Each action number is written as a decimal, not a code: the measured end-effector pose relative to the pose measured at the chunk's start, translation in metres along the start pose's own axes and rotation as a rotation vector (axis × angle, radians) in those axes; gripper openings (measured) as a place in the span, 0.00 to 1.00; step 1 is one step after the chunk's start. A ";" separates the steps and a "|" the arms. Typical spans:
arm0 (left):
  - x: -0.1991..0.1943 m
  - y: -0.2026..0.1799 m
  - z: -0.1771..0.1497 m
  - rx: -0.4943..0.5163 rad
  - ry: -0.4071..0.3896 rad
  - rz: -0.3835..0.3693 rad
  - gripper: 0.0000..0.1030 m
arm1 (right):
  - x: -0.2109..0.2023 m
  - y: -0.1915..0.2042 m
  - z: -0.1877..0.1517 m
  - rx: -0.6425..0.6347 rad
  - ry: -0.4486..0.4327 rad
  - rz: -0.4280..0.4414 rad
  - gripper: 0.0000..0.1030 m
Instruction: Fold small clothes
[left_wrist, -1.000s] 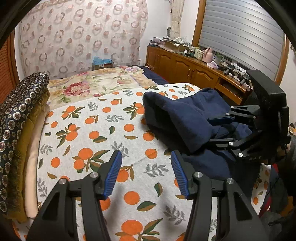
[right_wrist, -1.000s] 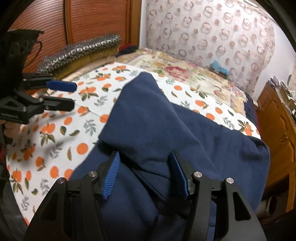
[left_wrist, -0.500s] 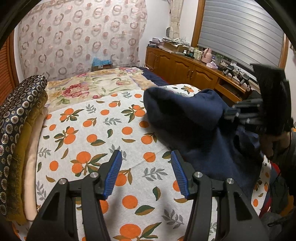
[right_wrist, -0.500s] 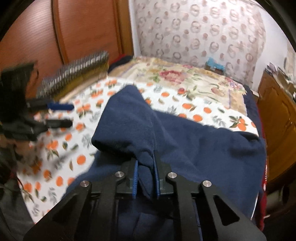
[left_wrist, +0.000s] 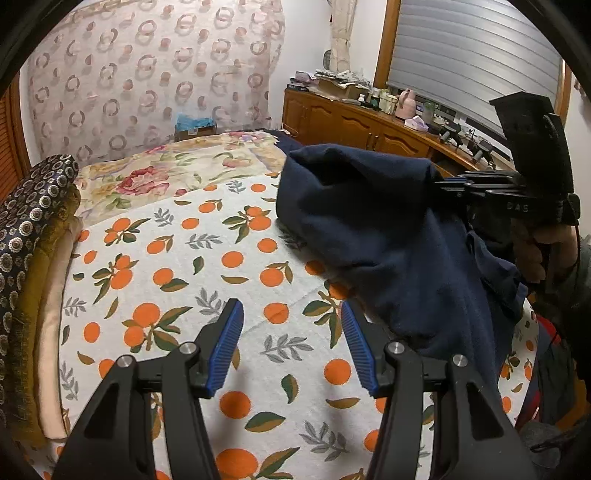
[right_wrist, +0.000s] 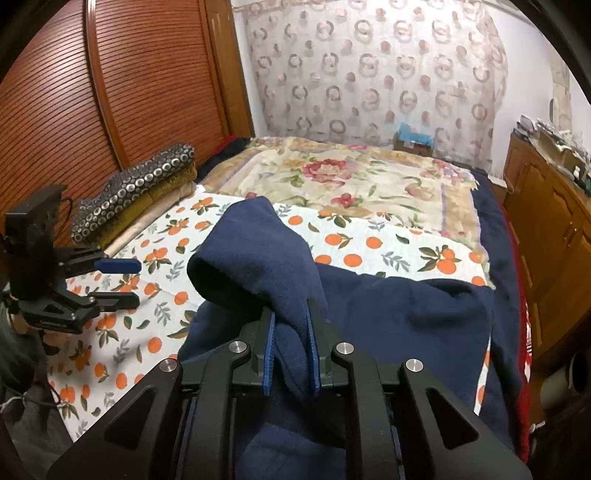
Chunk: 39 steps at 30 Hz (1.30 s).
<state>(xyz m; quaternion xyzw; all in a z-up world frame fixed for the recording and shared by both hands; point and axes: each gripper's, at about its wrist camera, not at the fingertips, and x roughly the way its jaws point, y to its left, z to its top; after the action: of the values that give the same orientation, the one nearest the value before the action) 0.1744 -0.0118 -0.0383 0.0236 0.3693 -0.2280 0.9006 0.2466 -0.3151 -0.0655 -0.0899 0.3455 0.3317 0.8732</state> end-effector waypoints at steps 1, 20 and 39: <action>0.000 -0.001 0.000 0.002 0.002 0.000 0.53 | 0.001 -0.001 -0.001 -0.005 -0.001 0.000 0.13; 0.002 -0.009 -0.001 0.004 0.008 -0.007 0.53 | 0.007 -0.001 0.009 -0.073 -0.011 -0.047 0.02; -0.002 -0.026 -0.001 0.026 -0.002 -0.032 0.53 | -0.012 -0.081 0.017 0.068 -0.010 -0.422 0.17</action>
<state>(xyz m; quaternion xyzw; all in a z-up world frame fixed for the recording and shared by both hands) 0.1613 -0.0339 -0.0340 0.0292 0.3659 -0.2473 0.8967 0.3009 -0.3765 -0.0511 -0.1291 0.3256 0.1302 0.9276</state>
